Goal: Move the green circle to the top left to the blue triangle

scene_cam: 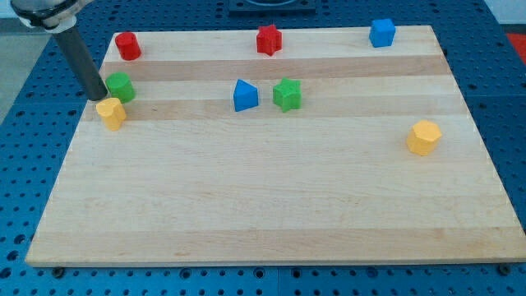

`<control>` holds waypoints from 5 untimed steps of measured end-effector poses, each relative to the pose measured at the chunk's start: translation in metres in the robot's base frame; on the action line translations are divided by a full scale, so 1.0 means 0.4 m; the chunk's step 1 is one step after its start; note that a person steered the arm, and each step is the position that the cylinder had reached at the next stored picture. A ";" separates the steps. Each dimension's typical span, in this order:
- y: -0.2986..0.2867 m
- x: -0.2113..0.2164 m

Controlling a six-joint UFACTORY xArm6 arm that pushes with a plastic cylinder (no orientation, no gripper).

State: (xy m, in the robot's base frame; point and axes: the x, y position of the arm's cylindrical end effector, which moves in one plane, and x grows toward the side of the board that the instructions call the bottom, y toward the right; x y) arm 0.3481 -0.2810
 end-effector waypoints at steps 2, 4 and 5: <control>0.081 -0.028; 0.272 -0.026; 0.391 -0.026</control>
